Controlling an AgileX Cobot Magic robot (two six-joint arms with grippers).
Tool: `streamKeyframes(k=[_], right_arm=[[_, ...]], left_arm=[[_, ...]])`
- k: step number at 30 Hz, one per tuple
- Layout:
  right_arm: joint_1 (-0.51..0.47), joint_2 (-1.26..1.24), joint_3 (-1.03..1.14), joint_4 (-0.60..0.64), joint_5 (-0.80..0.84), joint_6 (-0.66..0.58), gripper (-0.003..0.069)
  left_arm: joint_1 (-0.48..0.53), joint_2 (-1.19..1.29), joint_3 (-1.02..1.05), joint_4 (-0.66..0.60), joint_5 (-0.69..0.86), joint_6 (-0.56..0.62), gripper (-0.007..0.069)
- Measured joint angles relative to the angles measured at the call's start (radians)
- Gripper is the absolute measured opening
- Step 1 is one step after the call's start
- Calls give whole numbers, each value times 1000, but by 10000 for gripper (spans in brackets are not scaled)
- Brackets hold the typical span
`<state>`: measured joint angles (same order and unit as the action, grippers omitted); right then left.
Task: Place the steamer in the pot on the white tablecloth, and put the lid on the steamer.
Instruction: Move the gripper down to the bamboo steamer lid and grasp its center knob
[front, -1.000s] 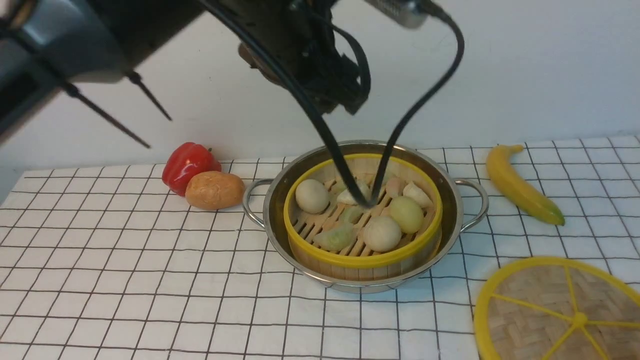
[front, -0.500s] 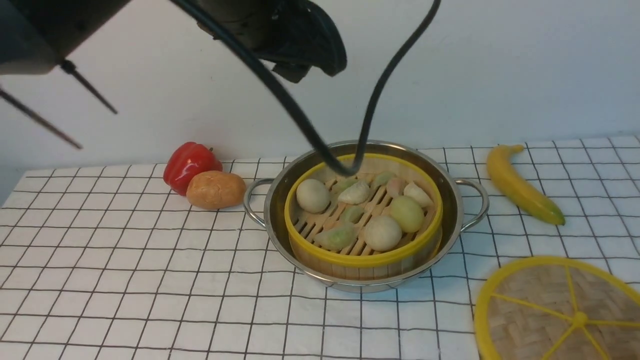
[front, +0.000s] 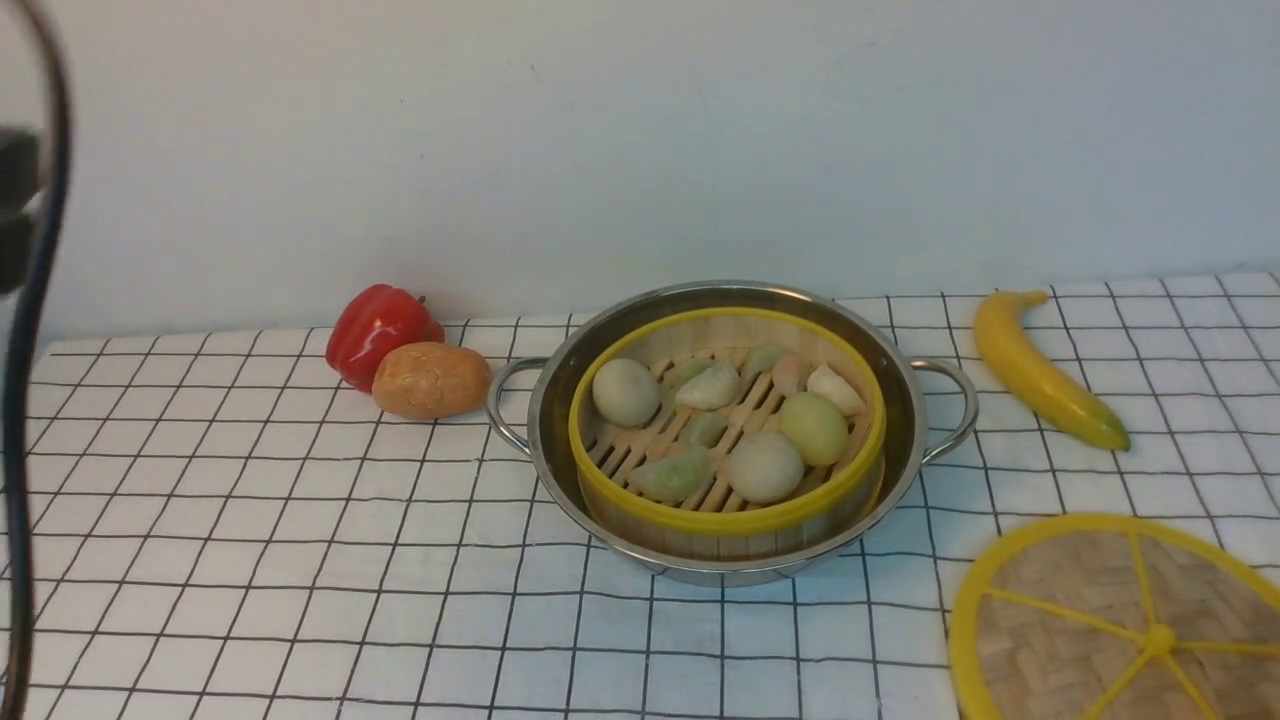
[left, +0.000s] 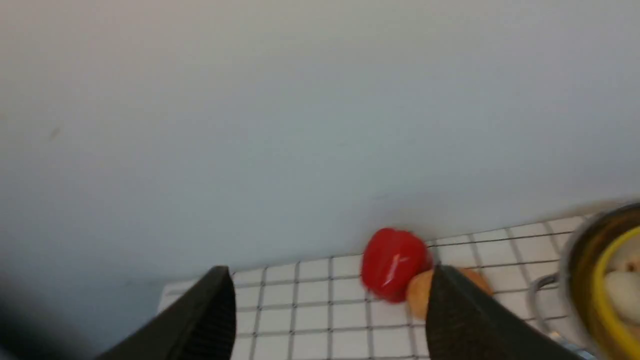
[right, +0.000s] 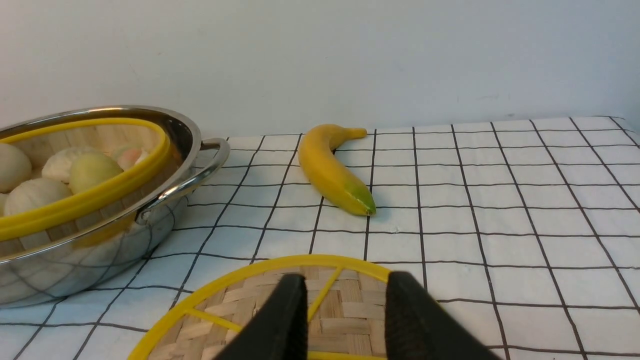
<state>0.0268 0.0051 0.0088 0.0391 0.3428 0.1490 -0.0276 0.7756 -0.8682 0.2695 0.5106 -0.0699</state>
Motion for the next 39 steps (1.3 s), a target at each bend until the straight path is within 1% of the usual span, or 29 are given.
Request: streamKeyframes(k=[1,2,3,4,5,7,9,10,11,12,14,18,23,31,35,37,38,39], right_arm=[[0,0,0,0,0,0,242],[0,0,0,0,0,0,242],[0,0,0,0,0,0,242],[0,0,0,0,0,0,242],[0,0,0,0,0,0,242],[0,0,0,0,0,0,242],[0,0,0,0,0,2,242],[0,0,0,0,0,2,242],[0,0,0,0,0,3,242],[0,0,0,0,0,3,242],[0,0,0,0,0,3,242],[0,0,0,0,0,3,242],[0,0,0,0,0,3,242],[0,0,0,0,0,3,242],[0,0,0,0,0,3,242],[0,0,0,0,0,3,242],[0,0,0,0,0,3,242],[0,0,0,0,0,3,242]], left_arm=[[19,-22,30,-3,-19,0,474],[98,-119,148,-20,-71,0,474],[105,-130,163,-22,-77,0,474],[168,-241,310,-44,-143,-3,474],[186,-286,367,-51,-167,-8,474],[202,-355,451,-60,-201,-10,474],[210,-482,600,-72,-252,-19,474],[210,-519,643,-72,-265,-23,474],[210,-529,653,-72,-268,-23,474],[210,-605,735,-73,-277,-25,474],[210,-676,803,-73,-277,-27,474],[210,-763,868,-76,-256,-51,474],[210,-774,875,-76,-167,-82,474],[210,-774,875,-81,-160,-88,474],[210,-774,875,-106,-160,-67,474],[210,-774,875,-158,-160,-15,474],[210,-774,875,-158,-160,-9,474],[210,-774,875,-206,-160,42,474]])
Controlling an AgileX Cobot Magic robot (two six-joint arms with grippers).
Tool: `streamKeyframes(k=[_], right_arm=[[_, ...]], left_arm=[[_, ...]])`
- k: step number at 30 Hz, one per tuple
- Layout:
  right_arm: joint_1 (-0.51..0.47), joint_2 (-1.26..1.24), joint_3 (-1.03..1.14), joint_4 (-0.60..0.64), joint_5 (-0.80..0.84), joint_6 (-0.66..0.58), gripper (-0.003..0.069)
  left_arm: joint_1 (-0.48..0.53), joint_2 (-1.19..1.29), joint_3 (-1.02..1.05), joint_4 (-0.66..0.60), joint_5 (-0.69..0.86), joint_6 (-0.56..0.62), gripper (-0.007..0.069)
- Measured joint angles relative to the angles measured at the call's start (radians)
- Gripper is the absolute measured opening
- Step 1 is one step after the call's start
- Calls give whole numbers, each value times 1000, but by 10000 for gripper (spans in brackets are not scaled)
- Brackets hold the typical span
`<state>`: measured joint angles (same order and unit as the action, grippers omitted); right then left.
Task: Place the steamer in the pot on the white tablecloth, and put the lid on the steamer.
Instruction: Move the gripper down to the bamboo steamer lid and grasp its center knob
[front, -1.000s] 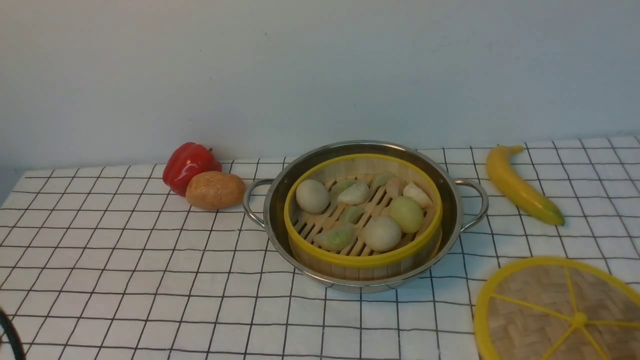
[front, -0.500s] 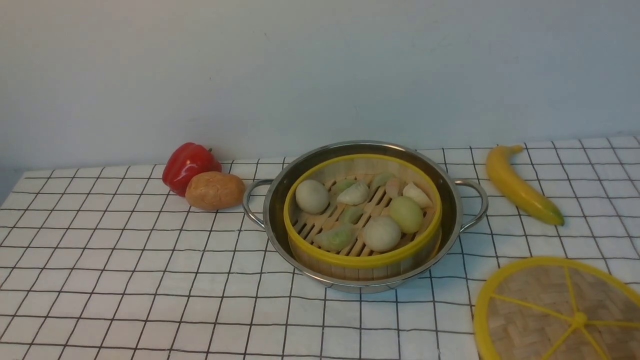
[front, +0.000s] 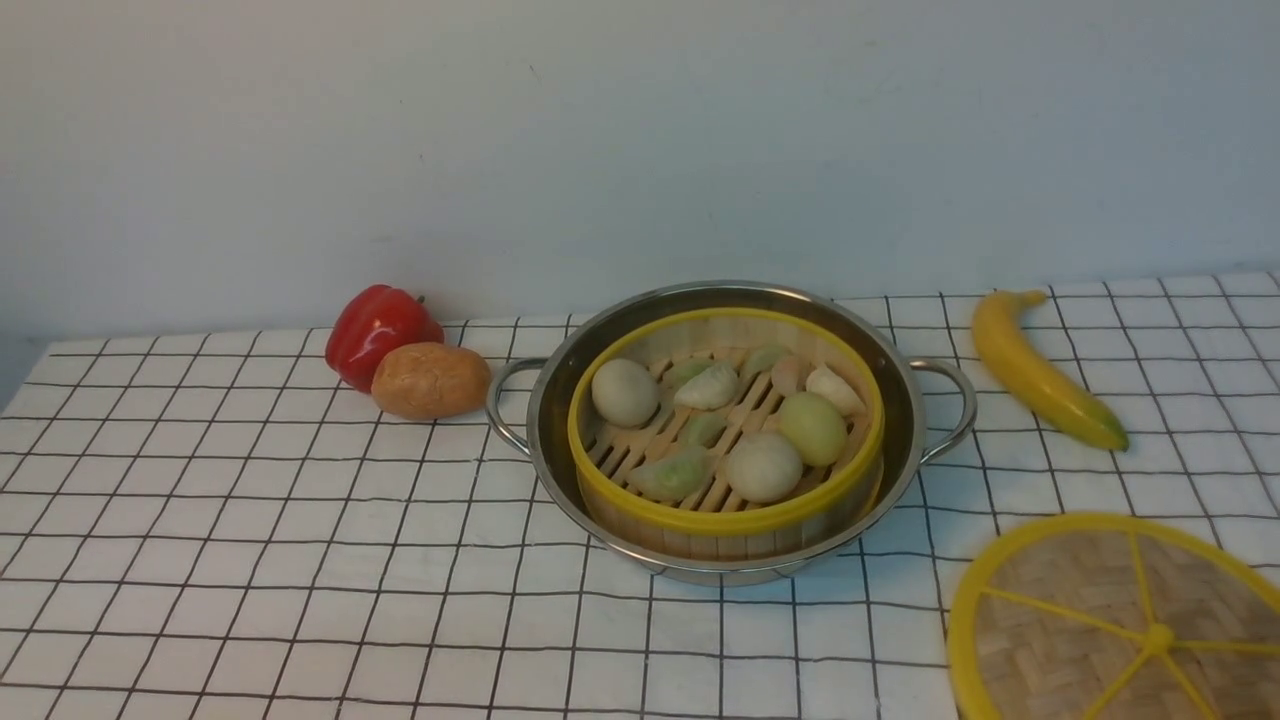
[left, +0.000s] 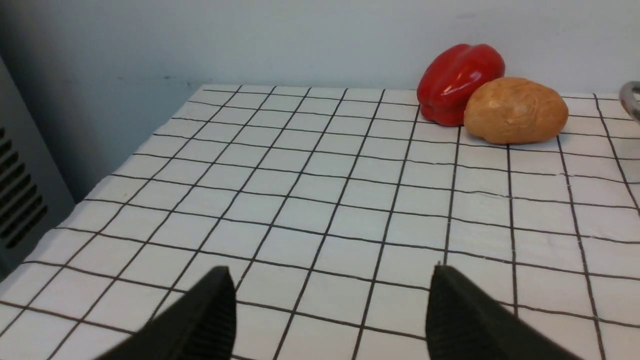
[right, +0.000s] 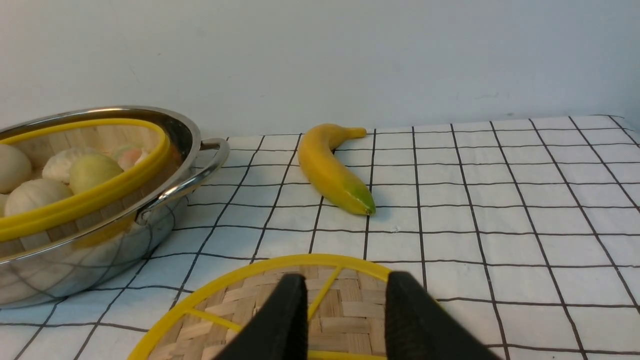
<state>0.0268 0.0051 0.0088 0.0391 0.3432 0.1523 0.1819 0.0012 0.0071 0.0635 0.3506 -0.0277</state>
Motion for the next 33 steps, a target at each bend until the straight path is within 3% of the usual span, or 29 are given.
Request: streamKeyframes(k=[6,11,33], right_arm=[[0,0,0,0,0,0,242],[0,0,0,0,0,-1,242],[0,0,0,0,-5,2,242]], left_arm=[[-23,0,0,-85,-9,90,474],[-70,0,0,-93,-10,94,474],[-71,0,0,-95,-10,98,474]])
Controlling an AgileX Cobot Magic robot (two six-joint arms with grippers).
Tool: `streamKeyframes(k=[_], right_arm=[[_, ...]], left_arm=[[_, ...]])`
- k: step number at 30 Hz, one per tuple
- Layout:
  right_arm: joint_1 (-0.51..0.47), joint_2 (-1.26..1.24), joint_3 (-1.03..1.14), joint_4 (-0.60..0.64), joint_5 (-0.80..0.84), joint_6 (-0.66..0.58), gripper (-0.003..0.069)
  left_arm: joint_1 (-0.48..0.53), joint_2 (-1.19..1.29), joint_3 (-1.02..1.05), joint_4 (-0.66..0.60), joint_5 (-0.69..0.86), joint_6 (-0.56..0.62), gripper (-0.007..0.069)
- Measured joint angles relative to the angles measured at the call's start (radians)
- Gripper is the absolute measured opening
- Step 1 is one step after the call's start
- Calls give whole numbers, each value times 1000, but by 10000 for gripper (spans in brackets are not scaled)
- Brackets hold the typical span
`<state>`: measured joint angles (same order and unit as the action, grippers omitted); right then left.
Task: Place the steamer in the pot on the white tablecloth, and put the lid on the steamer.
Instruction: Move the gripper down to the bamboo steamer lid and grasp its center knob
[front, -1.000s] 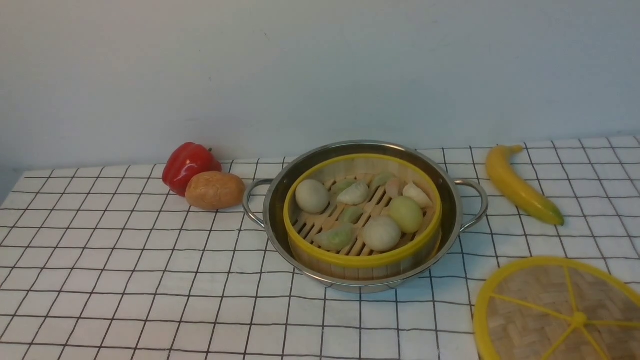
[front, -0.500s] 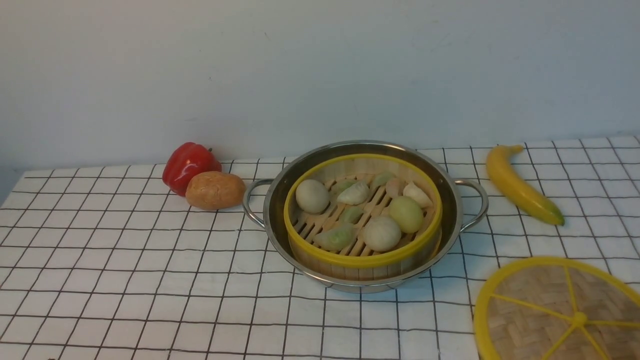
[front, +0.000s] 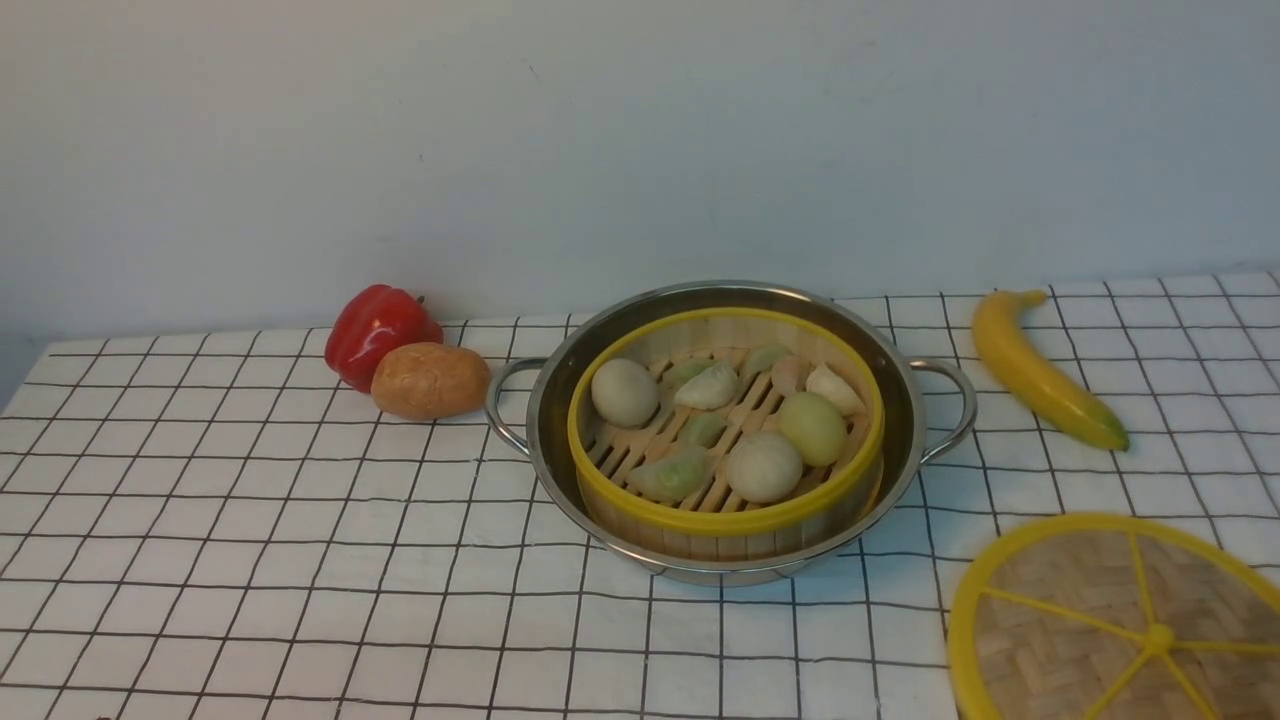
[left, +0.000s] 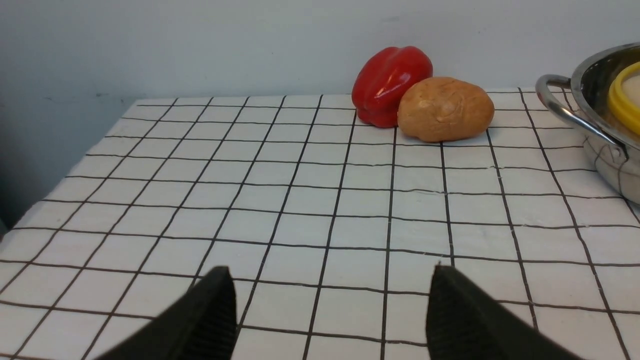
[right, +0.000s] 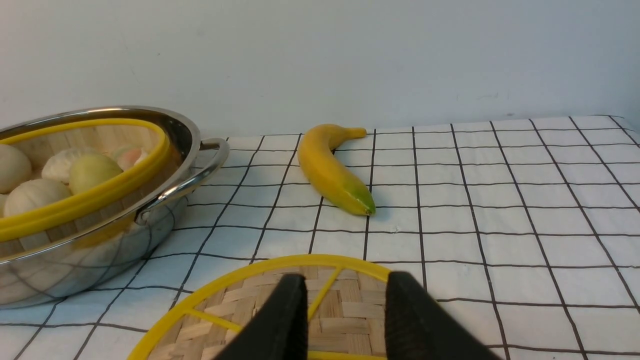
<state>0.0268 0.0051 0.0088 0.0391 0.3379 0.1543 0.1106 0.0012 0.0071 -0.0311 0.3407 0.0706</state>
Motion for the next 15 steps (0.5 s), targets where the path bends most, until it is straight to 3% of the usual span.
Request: streamKeyframes(k=[5,9,12,15], right_arm=[[0,0,-11,27,-79,22,242],[0,39,-141,58,-45,21,242],[0,103,-251,71,27,0,242],[0,246,-438,89,244,-107,242]], left_arm=[[0,0,0,0,0,0,474],[0,0,0,0,0,0,474],[0,-2,0,0,0,0,474],[0,-2,0,0,0,0,474]])
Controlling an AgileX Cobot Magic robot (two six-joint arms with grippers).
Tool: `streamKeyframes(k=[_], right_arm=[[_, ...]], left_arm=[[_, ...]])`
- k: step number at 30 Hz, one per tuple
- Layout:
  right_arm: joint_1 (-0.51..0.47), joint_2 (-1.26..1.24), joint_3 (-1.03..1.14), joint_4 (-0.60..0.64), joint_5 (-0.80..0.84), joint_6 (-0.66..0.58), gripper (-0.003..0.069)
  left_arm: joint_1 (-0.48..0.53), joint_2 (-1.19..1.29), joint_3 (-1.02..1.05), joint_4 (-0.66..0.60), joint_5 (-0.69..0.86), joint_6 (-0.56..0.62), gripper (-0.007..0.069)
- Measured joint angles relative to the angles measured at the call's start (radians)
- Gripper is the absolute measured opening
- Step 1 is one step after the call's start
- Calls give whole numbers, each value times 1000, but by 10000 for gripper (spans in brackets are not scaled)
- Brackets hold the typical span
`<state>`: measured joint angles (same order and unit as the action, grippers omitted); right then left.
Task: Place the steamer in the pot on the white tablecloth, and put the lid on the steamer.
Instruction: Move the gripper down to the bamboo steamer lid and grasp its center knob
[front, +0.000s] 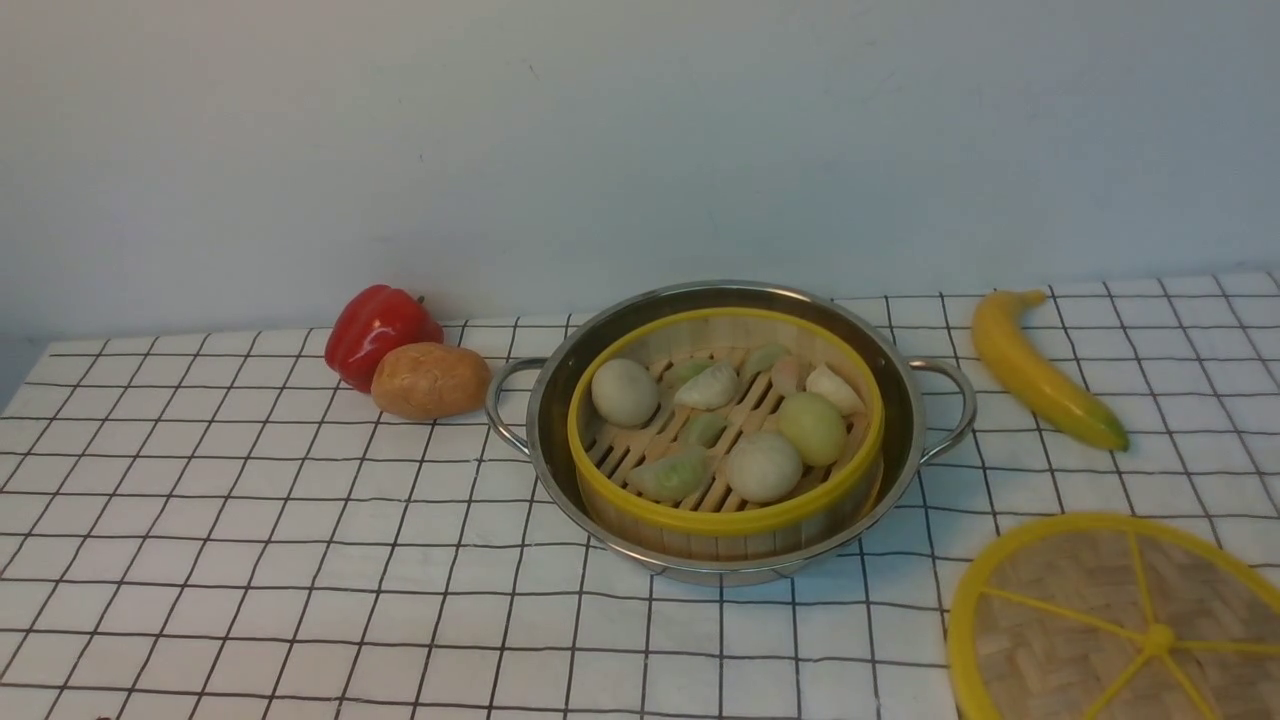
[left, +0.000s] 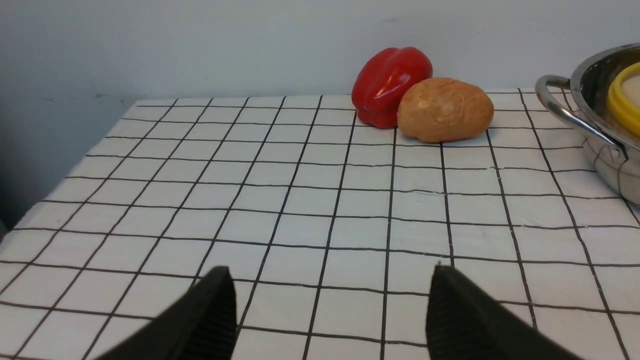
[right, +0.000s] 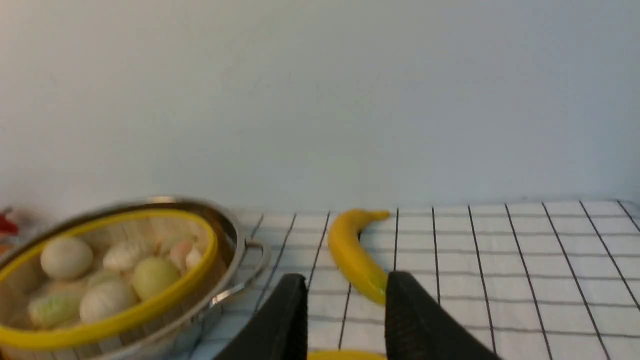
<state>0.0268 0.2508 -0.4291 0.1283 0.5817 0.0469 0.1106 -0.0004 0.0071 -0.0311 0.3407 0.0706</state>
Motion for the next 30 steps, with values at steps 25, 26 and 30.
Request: streamKeyframes(k=[25,26,30], right_arm=[[218,872,-479,-88,568,-240,242],[235,912,-488,-100,563,-221,242],[260,1083,-527,-121,485,-147,242]], left_arm=[[0,0,0,0,0,0,474],[0,0,0,0,0,0,474],[0,0,0,0,-1,0,474]])
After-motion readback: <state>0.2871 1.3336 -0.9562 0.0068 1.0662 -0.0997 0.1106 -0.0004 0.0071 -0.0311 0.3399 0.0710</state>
